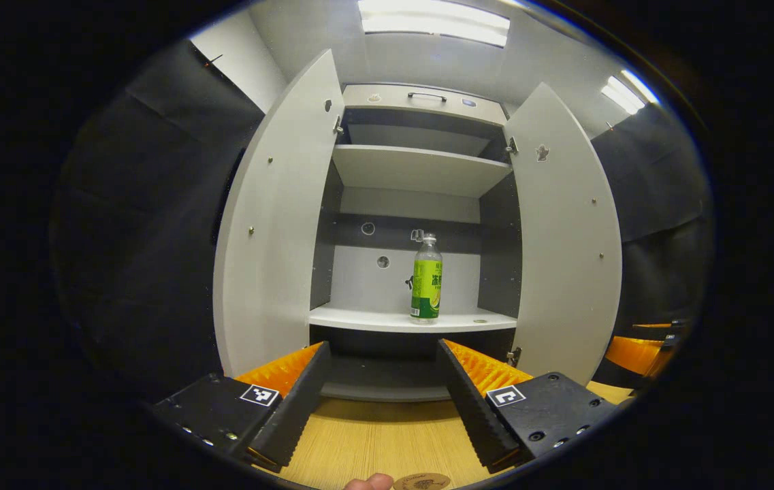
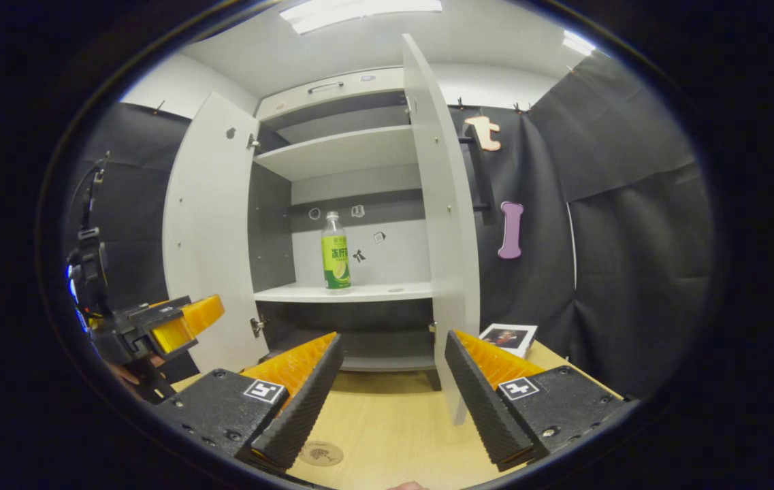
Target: Grasp the bottle in the cabinet with the left hand and place it on the coaster, then close the right door with the right hand and the left door with the left hand.
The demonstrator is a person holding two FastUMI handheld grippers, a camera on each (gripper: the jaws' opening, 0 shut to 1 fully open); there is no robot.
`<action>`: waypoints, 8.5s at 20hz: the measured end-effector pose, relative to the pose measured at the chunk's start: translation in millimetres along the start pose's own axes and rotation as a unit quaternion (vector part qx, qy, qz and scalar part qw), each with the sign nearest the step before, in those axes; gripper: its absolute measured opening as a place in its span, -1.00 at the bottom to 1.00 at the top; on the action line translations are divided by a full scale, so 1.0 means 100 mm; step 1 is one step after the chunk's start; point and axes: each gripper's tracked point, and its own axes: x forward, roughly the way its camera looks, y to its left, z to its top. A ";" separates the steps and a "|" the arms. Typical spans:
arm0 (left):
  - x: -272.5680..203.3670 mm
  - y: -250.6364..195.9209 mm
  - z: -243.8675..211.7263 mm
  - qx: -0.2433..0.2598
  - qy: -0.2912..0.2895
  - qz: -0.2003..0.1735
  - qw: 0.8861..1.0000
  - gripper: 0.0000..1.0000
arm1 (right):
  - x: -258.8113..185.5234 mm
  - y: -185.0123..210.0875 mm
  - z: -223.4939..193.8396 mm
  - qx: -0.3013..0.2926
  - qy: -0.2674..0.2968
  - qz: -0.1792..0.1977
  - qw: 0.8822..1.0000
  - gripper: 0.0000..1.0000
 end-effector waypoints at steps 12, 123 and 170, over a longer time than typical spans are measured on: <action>0.85 -0.50 0.31 -0.020 -0.009 -0.087 0.996 0.80 | 0.02 -0.07 0.06 -0.004 -0.005 -0.008 1.000 0.98; -0.33 -0.51 -0.69 -0.022 0.049 -0.054 0.997 0.90 | 0.46 -1.44 1.60 0.037 -0.104 -0.049 0.993 0.87; -0.28 0.18 -0.59 -0.034 0.050 0.015 0.998 0.89 | 0.66 -0.60 0.90 -0.046 -0.071 -0.016 0.996 0.96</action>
